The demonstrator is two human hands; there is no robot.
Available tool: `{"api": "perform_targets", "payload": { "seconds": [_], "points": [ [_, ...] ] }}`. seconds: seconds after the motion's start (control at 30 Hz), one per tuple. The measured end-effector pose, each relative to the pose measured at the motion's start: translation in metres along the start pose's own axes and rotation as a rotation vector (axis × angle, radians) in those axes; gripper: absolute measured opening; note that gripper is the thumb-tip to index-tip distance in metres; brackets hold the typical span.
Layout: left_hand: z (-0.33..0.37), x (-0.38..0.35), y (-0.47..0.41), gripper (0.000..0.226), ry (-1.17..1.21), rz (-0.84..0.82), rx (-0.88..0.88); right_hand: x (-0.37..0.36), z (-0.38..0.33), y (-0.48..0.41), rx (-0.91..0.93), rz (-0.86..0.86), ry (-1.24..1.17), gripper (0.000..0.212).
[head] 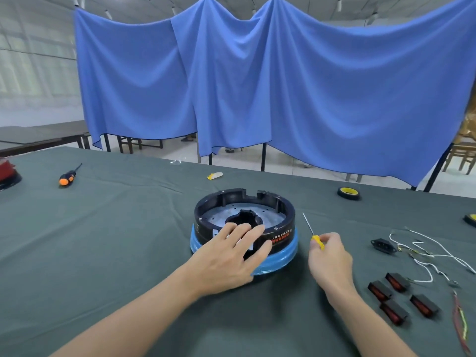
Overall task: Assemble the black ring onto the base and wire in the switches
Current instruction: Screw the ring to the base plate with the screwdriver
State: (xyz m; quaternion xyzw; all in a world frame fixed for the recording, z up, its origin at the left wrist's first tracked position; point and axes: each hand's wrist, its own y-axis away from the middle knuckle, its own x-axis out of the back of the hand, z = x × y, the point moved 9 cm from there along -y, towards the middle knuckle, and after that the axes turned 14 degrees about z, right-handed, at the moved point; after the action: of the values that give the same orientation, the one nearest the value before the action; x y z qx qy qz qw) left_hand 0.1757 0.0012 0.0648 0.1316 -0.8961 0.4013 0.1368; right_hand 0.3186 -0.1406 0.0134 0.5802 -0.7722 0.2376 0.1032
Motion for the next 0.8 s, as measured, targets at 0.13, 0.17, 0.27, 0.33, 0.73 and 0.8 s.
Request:
{"api": "perform_targets", "payload": {
  "seconds": [0.13, 0.17, 0.27, 0.33, 0.73, 0.8],
  "points": [
    [0.003, -0.008, 0.010, 0.052, -0.004, 0.046, -0.017, -0.004, -0.007, 0.001, 0.219, 0.036, 0.263, 0.013],
    [0.005, -0.009, 0.010, 0.054, 0.001, 0.056, -0.017, -0.007, -0.007, 0.002, 0.263, 0.035, 0.351, 0.014],
    [0.005, -0.014, 0.011, 0.061, 0.012, 0.071, -0.012, -0.016, -0.003, 0.005, 0.311, 0.009, 0.525, 0.014],
    [0.004, -0.016, 0.012, 0.062, 0.008, 0.067, -0.009, -0.018, -0.001, 0.007, 0.296, 0.004, 0.542, 0.014],
    [0.007, -0.009, 0.010, 0.053, 0.121, -0.027, 0.134, -0.008, -0.006, 0.012, 0.317, 0.028, 0.473, 0.023],
    [0.004, -0.009, 0.009, 0.055, 0.173, -0.067, 0.250, -0.008, -0.009, 0.015, 0.336, 0.021, 0.451, 0.024]
  ]
}}
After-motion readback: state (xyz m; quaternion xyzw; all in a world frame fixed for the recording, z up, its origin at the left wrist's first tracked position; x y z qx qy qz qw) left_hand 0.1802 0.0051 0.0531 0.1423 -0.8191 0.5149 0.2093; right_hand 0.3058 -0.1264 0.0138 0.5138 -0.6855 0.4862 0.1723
